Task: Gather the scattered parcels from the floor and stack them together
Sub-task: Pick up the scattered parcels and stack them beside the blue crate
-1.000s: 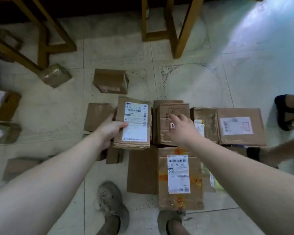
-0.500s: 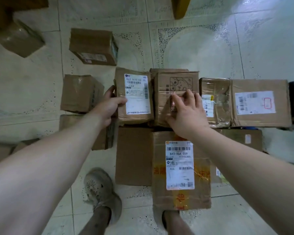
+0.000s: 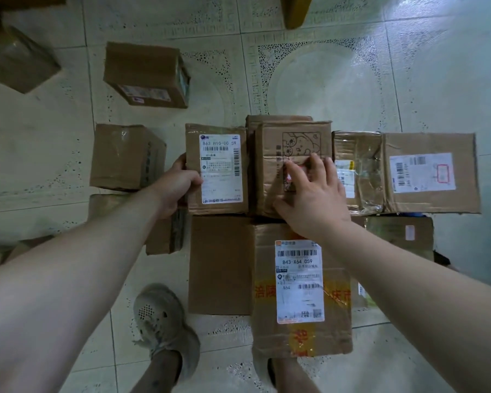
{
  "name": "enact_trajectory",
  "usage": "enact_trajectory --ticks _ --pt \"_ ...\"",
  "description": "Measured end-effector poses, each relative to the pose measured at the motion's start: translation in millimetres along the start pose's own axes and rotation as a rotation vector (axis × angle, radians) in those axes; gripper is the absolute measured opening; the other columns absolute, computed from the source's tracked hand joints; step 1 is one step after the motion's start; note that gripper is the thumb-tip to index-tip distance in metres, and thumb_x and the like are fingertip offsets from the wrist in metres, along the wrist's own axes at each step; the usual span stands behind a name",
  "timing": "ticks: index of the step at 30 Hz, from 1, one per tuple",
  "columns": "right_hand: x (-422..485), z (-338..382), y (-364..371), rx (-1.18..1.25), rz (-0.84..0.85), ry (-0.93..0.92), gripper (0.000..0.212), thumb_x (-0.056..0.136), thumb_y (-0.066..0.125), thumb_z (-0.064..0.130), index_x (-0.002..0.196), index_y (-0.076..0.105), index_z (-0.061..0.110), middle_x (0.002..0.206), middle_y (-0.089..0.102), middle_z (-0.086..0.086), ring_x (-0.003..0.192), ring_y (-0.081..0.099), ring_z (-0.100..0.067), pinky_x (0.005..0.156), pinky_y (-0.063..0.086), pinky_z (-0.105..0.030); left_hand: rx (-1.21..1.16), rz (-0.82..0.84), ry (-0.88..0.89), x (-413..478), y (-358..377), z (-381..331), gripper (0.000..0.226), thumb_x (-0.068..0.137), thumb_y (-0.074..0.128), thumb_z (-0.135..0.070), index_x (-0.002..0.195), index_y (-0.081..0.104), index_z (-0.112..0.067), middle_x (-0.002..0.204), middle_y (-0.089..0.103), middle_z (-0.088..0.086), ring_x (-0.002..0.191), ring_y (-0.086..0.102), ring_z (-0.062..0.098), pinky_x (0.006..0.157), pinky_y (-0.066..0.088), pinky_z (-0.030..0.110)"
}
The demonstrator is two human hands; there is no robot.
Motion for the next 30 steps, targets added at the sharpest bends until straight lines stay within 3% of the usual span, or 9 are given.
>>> enact_trajectory --ticks 4,9,12,14,16,18,25,30 --pt "1 3 -4 0.013 -0.009 -0.006 0.070 0.087 0.050 0.057 0.145 0.015 0.040 0.161 -0.002 -0.005 0.145 -0.013 -0.029 0.116 0.000 -0.050 0.078 0.055 0.008 -3 5 1 0.056 0.089 0.056 -0.008 0.137 0.036 -0.027 0.116 0.065 0.004 0.100 0.066 0.022 0.077 0.055 0.037" --pt "2 9 -6 0.006 -0.013 -0.005 0.068 0.088 0.049 0.054 0.146 0.018 0.035 0.161 0.000 -0.006 0.146 -0.010 -0.029 0.116 0.001 -0.049 0.062 0.002 0.029 1 0 0 0.061 0.089 0.061 -0.015 0.142 0.031 -0.029 0.123 0.063 0.004 0.101 0.065 0.020 0.075 0.055 0.035" --pt "-1 12 -10 0.000 -0.010 0.005 0.070 0.088 0.049 0.053 0.147 0.015 0.034 0.161 0.001 -0.007 0.146 -0.009 -0.029 0.116 0.001 -0.048 0.100 -0.007 0.027 -5 -7 -1 0.075 0.088 0.063 -0.027 0.148 0.020 -0.033 0.128 0.059 -0.003 0.090 0.064 0.010 0.071 0.051 0.027" --pt "-7 18 -18 -0.003 0.020 0.025 0.072 0.088 0.048 0.052 0.149 0.013 0.033 0.161 -0.001 -0.006 0.146 -0.010 -0.028 0.116 0.000 -0.048 0.125 -0.023 0.015 -16 -14 -3 0.089 0.084 0.066 -0.036 0.151 0.007 -0.036 0.143 0.045 0.000 0.106 0.058 0.015 0.091 0.043 0.035" --pt "-16 28 -31 -0.012 0.060 0.044 0.076 0.088 0.049 0.053 0.150 0.010 0.033 0.161 -0.004 -0.005 0.146 -0.011 -0.027 0.116 -0.001 -0.048 0.213 -0.029 -0.001 -35 -23 -10 0.096 0.079 0.068 -0.043 0.151 0.005 -0.037 0.156 0.025 0.002 0.135 0.035 0.026 0.109 0.027 0.047" --pt "-26 43 -50 -0.022 0.064 0.044 0.076 0.088 0.049 0.053 0.151 0.011 0.032 0.161 -0.004 -0.005 0.146 -0.010 -0.027 0.116 0.000 -0.048 0.323 -0.035 0.001 -60 -34 -21 0.092 0.081 0.066 -0.044 0.151 0.006 -0.038 0.158 0.019 0.001 0.142 0.023 0.026 0.114 0.021 0.050" --pt "-95 112 -129 -0.057 0.074 0.060 0.074 0.086 0.049 0.057 0.148 0.022 0.027 0.160 0.011 -0.009 0.146 0.002 -0.029 0.116 0.009 -0.050 0.528 -0.044 0.075 -197 -105 -66 0.082 0.088 0.063 -0.039 0.151 0.011 -0.036 0.158 0.021 0.003 0.139 0.032 0.028 0.111 0.032 0.047" --pt "-172 180 -198 0.004 0.115 0.041 0.077 0.084 0.046 0.061 0.149 0.023 0.028 0.154 0.025 -0.010 0.142 0.019 -0.030 0.113 0.020 -0.052 0.602 -0.098 0.147 -327 -165 -110 0.079 0.089 0.060 -0.040 0.152 0.013 -0.030 0.160 0.014 0.002 0.144 0.020 0.024 0.113 0.024 0.044"
Point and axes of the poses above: each hand's wrist, its own x-axis towards the middle knuckle, its own y-axis out of the palm, z = x × y, the point moved 3 cm from there along x, towards the middle knuckle
